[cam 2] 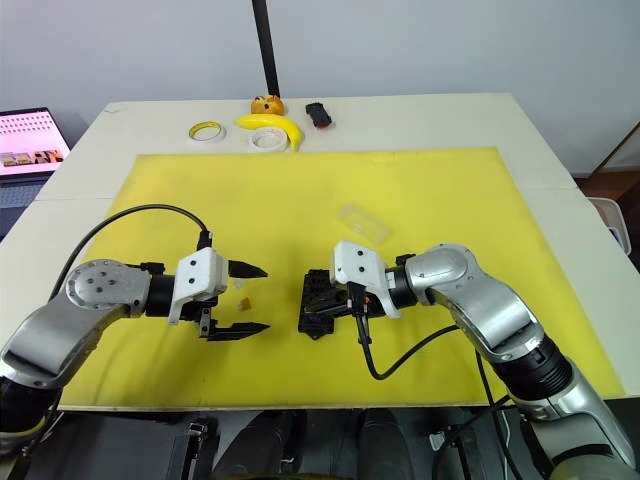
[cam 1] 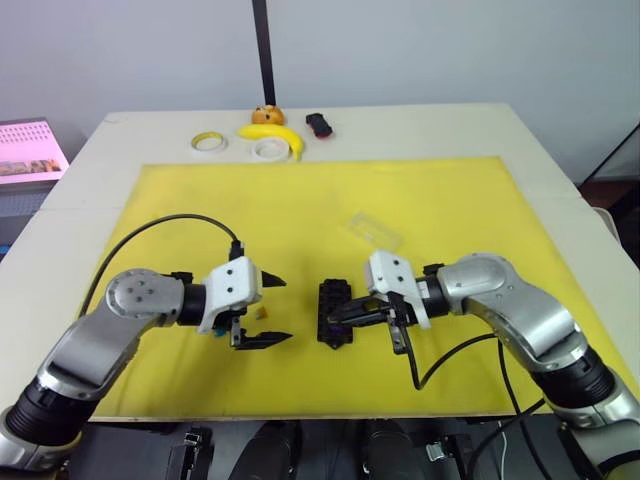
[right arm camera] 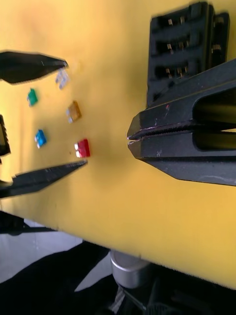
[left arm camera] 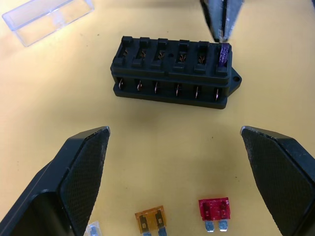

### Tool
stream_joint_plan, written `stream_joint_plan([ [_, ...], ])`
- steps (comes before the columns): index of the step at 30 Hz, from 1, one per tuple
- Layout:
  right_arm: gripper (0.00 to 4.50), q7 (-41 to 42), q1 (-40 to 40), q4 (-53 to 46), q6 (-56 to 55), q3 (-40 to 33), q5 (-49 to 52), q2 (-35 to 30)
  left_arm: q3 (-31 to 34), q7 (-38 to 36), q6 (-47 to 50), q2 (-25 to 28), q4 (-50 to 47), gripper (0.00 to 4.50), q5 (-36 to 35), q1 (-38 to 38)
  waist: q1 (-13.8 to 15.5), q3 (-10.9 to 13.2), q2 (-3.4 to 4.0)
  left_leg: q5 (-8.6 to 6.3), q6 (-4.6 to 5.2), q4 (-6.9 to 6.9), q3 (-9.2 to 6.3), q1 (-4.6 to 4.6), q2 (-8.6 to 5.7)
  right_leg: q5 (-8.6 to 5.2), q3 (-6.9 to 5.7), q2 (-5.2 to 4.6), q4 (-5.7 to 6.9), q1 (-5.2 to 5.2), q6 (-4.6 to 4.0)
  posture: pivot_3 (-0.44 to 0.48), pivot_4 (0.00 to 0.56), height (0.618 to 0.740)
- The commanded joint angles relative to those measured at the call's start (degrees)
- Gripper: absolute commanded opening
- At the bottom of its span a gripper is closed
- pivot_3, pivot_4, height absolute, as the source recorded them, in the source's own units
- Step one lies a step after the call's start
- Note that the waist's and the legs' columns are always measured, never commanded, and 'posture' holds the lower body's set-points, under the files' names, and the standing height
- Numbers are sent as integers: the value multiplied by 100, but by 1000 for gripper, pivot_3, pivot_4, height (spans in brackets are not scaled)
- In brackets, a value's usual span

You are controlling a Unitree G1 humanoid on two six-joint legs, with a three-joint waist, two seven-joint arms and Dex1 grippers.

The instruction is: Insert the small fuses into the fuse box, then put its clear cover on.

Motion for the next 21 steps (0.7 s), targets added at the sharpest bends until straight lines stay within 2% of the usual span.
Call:
stream_joint_plan([
  [1,41,-42,122,-9,-255,49,-107,49,28,49,-56,3,-108,4500,81,-42,4,0,0,0,0,0,0,0,0,0,0,0,0,0,0,0,150,740],
  [9,41,15,444,615,-1004,602,-911,-145,11,57,-56,-36,-50,4500,153,-129,6,-3,-2,0,0,0,-1,11,0,0,0,1,-1,13,0,0,150,740],
  [13,41,-39,335,534,-928,433,-764,-58,26,74,-60,-40,-34,4500,164,-132,5,-4,-2,0,0,1,-1,14,0,0,0,2,-2,17,0,0,150,740],
  [21,41,-44,-416,-114,-95,-305,144,28,235,86,34,-23,-25,4500,-27,-96,3,-3,-1,0,-1,-1,-3,9,1,0,2,3,-1,10,0,0,150,740],
])
